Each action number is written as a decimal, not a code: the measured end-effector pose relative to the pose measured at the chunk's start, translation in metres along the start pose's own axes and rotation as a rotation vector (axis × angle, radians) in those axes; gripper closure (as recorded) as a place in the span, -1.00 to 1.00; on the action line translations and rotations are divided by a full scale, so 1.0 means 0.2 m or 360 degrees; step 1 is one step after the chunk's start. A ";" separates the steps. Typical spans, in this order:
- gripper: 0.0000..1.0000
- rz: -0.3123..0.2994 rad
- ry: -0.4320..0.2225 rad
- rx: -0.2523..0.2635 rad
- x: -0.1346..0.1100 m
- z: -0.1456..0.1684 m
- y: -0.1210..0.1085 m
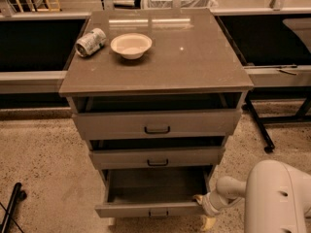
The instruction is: Open bottom drawer
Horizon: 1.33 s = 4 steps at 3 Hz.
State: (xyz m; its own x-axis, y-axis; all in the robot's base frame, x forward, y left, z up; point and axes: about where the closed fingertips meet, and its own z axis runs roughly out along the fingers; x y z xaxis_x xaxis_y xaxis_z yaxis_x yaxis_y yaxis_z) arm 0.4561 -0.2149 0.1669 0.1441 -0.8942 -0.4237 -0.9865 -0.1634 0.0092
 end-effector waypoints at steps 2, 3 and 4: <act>0.60 0.0000 0.0000 0.0000 0.00 0.00 0.00; 0.82 0.0000 0.0000 0.0000 0.00 0.00 0.00; 0.45 0.0000 0.0000 0.0000 0.00 0.00 0.00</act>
Offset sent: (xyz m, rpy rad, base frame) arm 0.0000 0.0000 0.0000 0.0000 0.0000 0.0000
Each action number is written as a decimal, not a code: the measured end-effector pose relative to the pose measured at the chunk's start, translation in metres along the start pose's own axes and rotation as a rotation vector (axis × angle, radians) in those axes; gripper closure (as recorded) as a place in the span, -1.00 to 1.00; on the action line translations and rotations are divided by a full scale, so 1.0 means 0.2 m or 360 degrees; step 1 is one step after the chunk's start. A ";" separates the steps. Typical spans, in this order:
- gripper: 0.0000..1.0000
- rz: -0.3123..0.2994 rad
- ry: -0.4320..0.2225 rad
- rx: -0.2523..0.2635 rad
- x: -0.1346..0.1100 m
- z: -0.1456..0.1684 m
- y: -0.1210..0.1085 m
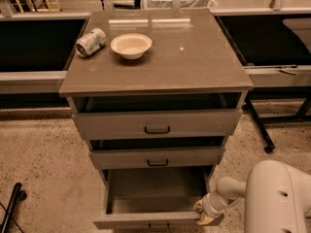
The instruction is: Open bottom drawer
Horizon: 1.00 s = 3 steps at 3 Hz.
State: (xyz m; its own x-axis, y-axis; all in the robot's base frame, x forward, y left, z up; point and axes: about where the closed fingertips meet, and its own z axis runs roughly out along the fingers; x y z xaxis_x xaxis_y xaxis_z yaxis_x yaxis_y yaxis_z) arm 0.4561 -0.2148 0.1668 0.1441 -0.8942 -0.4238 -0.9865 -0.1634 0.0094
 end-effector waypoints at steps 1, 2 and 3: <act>-0.17 0.0000 0.0000 0.0000 0.00 0.00 0.00; -0.64 0.0000 0.0000 0.0000 0.00 0.00 0.00; -0.99 0.0000 0.0000 0.0000 0.00 0.00 0.00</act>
Offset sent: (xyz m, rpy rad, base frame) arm 0.0000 0.0000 0.0000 0.0000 0.0000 0.0000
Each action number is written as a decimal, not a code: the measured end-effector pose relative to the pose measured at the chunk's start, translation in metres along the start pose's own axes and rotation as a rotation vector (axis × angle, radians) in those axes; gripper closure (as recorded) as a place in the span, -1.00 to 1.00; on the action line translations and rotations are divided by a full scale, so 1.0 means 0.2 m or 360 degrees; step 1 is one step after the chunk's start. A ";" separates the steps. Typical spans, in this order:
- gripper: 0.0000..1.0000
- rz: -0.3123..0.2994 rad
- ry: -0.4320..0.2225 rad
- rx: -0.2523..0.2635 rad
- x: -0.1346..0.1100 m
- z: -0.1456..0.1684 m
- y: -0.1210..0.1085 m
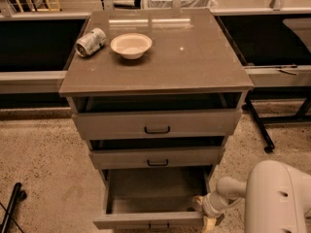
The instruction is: Open bottom drawer
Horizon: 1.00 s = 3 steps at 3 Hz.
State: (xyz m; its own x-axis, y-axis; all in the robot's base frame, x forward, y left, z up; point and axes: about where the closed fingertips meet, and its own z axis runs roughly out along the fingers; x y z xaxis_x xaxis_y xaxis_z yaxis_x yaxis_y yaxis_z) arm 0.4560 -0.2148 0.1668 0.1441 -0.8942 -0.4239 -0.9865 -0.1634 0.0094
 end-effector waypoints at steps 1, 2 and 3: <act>-1.00 -0.0072 -0.0034 -0.0029 -0.07 -0.03 0.04; -1.00 -0.0249 -0.0099 0.0046 -0.22 -0.20 0.11; -1.00 -0.0380 -0.0222 0.0142 -0.33 -0.44 0.25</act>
Offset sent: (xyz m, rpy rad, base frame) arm -0.0744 0.0252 0.1555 0.1860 -0.2265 0.2403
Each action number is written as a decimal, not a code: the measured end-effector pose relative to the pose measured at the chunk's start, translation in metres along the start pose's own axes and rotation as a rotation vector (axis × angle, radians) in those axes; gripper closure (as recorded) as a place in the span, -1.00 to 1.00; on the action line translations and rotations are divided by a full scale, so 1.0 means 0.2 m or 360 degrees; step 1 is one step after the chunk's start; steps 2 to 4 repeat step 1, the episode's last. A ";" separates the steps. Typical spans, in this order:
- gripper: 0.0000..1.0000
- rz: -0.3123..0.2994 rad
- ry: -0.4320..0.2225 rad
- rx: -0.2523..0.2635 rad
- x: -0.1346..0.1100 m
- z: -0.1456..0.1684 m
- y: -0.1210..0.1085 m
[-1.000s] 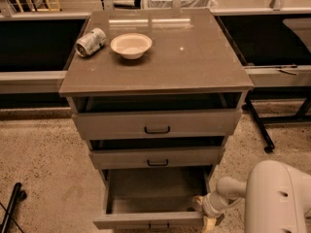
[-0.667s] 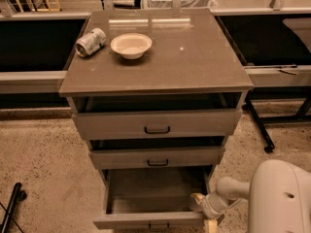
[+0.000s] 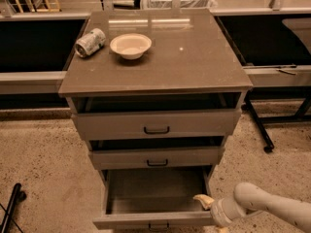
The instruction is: Open bottom drawer
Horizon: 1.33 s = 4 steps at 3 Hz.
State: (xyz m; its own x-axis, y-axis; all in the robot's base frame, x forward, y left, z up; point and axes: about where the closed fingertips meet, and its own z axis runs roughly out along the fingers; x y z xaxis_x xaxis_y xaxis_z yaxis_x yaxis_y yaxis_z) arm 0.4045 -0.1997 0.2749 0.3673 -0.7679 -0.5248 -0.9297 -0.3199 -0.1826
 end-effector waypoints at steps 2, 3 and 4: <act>-1.00 -0.0016 -0.0005 0.0021 0.01 -0.03 0.04; -1.00 -0.0016 -0.0005 0.0021 0.01 -0.03 0.04; -1.00 -0.0016 -0.0005 0.0021 0.01 -0.03 0.04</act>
Offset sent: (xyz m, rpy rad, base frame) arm 0.0000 0.0000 0.0000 0.0000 0.0000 0.0000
